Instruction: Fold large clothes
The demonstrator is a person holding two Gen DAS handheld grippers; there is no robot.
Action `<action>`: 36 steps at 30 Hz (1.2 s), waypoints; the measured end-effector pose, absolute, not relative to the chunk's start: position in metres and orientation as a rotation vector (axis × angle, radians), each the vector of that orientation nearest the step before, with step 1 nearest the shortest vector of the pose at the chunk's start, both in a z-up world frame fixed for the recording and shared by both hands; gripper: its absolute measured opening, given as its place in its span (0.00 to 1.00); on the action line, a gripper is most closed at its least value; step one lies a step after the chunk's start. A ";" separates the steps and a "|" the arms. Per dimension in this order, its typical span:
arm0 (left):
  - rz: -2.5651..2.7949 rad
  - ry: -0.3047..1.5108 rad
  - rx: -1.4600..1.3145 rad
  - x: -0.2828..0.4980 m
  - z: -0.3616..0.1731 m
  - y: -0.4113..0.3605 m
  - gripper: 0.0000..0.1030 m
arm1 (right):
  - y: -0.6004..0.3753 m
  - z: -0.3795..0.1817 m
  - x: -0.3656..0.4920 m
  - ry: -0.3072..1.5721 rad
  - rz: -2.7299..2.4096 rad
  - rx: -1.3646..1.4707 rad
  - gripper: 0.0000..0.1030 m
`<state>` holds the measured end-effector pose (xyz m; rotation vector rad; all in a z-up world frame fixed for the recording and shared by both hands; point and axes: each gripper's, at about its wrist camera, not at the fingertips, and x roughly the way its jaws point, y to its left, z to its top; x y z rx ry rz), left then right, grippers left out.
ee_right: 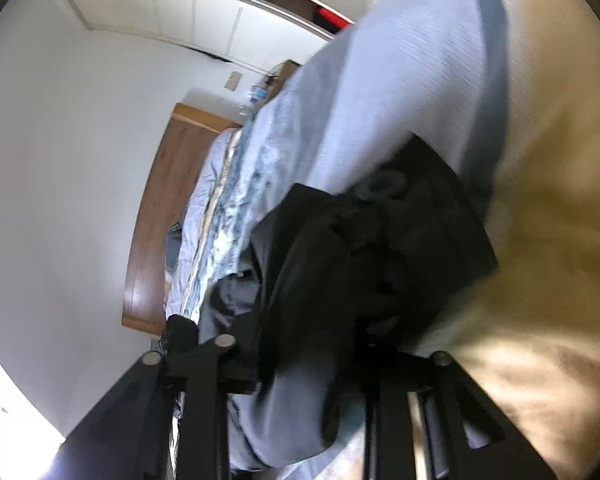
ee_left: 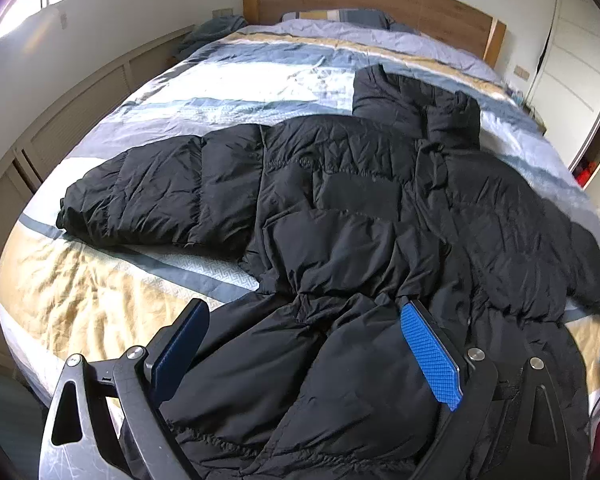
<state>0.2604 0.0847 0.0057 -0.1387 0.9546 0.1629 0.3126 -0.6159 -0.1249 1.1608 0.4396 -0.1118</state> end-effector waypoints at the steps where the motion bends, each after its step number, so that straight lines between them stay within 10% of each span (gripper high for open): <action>1: 0.160 0.944 -0.146 0.258 0.009 0.086 0.93 | -0.614 -0.118 0.313 0.436 -0.102 1.147 0.18; 21: 0.100 0.857 -0.255 0.192 0.033 0.119 0.93 | -0.414 0.071 0.336 0.474 0.317 0.691 0.14; 36: 0.138 0.869 -0.284 0.142 0.006 0.167 0.93 | -0.224 0.039 0.325 0.753 0.443 0.362 0.15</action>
